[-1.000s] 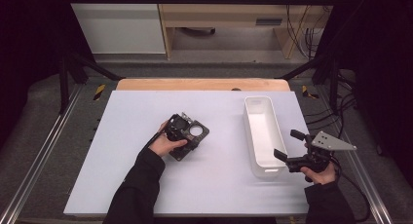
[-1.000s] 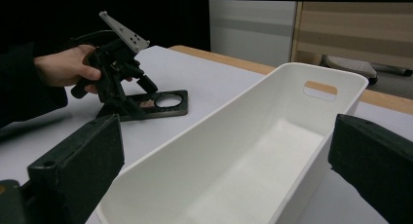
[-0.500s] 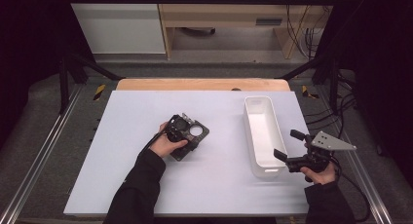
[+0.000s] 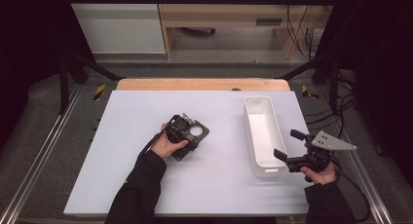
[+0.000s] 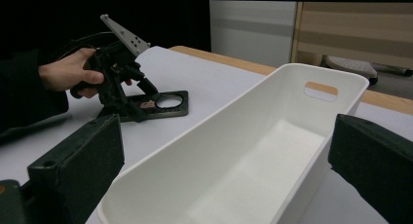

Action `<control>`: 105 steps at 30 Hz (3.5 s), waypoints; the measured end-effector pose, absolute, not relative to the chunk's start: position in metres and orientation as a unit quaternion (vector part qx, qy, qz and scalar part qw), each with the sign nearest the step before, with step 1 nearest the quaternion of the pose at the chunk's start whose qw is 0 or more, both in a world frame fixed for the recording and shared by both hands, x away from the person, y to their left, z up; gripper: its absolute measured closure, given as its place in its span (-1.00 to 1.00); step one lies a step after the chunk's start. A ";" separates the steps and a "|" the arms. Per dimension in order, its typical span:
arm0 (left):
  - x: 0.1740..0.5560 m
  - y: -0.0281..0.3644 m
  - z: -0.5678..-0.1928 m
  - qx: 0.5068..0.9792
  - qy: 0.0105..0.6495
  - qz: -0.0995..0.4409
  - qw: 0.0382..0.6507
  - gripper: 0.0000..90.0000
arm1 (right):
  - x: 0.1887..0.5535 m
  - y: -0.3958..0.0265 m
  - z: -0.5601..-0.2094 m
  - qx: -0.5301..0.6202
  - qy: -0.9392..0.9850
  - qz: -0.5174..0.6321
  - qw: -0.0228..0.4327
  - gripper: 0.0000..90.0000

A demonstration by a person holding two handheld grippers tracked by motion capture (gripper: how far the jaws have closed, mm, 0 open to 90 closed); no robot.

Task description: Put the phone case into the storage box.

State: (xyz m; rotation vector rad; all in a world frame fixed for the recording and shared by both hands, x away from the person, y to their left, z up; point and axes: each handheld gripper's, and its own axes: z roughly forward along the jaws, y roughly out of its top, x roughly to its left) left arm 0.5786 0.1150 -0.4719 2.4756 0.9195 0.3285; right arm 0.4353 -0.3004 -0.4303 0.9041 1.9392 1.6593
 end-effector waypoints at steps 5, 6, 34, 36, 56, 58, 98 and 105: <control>0.579 0.115 -0.472 0.903 0.337 0.119 0.237 -0.80 | 0.435 -0.300 -0.430 0.325 0.699 0.599 0.216 -0.99; 0.578 0.114 -0.471 0.903 0.337 0.120 0.236 -0.79 | 0.435 -0.300 -0.430 0.325 0.699 0.599 0.216 -0.99; 0.576 0.117 -0.466 0.896 0.342 0.124 0.257 -0.74 | 0.435 -0.301 -0.430 0.326 0.699 0.599 0.215 -0.99; 0.575 0.118 -0.464 0.894 0.343 0.126 0.261 -0.74 | 0.435 -0.301 -0.430 0.325 0.699 0.599 0.215 -0.99; 0.550 0.129 -0.432 0.885 0.316 0.142 0.310 -0.74 | 0.435 -0.299 -0.429 0.322 0.702 0.598 0.214 -0.99; 0.546 0.131 -0.429 0.884 0.314 0.144 0.313 -0.74 | 0.435 -0.299 -0.429 0.320 0.702 0.599 0.215 -0.99; 0.486 0.158 -0.406 0.879 0.268 0.154 0.362 -0.74 | 0.432 -0.288 -0.424 0.298 0.718 0.593 0.210 -0.99; 0.478 0.152 -0.405 0.884 0.253 0.151 0.362 -0.74 | 0.431 -0.284 -0.422 0.289 0.724 0.591 0.209 -0.99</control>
